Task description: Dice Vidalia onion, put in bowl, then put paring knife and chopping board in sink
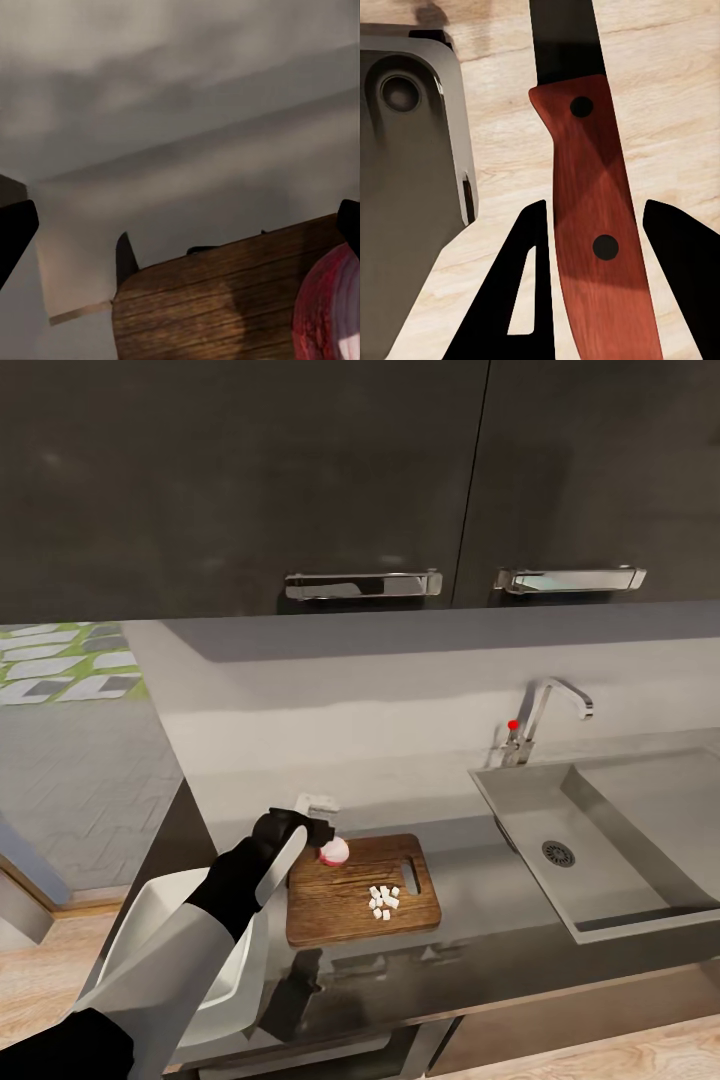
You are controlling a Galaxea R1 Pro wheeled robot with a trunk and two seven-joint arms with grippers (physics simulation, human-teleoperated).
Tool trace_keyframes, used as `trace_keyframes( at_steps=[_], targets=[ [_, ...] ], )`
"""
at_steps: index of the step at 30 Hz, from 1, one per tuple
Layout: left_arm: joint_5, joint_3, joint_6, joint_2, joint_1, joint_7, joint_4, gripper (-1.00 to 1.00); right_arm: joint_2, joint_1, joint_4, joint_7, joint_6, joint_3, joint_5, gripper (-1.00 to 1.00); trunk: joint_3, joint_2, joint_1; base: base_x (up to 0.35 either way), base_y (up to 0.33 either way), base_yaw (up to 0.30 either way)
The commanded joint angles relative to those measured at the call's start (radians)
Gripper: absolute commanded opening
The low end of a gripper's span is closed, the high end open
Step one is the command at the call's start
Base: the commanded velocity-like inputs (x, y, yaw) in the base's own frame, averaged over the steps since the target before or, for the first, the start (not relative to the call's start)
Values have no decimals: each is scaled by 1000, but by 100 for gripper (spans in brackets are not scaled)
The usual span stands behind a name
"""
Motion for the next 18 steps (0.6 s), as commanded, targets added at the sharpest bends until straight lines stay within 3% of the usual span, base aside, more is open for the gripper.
trace_keyframes(
  at_steps=[1, 8, 18],
  targets=[
    [10, -3, 2, 0, -1, 10, -1, 100, 0, -2, -4, 3, -8, -5, 5, -100, -2, -2, 1, 0, 0, 0],
    [10, -4, 2, -1, -1, 10, 0, 100, 0, -2, -4, 3, -8, -4, 5, -100, -2, -2, 1, -12, 0, 0],
    [10, -4, 2, -1, -1, 9, 12, 100, 0, -2, -4, 3, -9, -4, 5, -100, -2, -2, 1, -165, 0, 0]
  ],
)
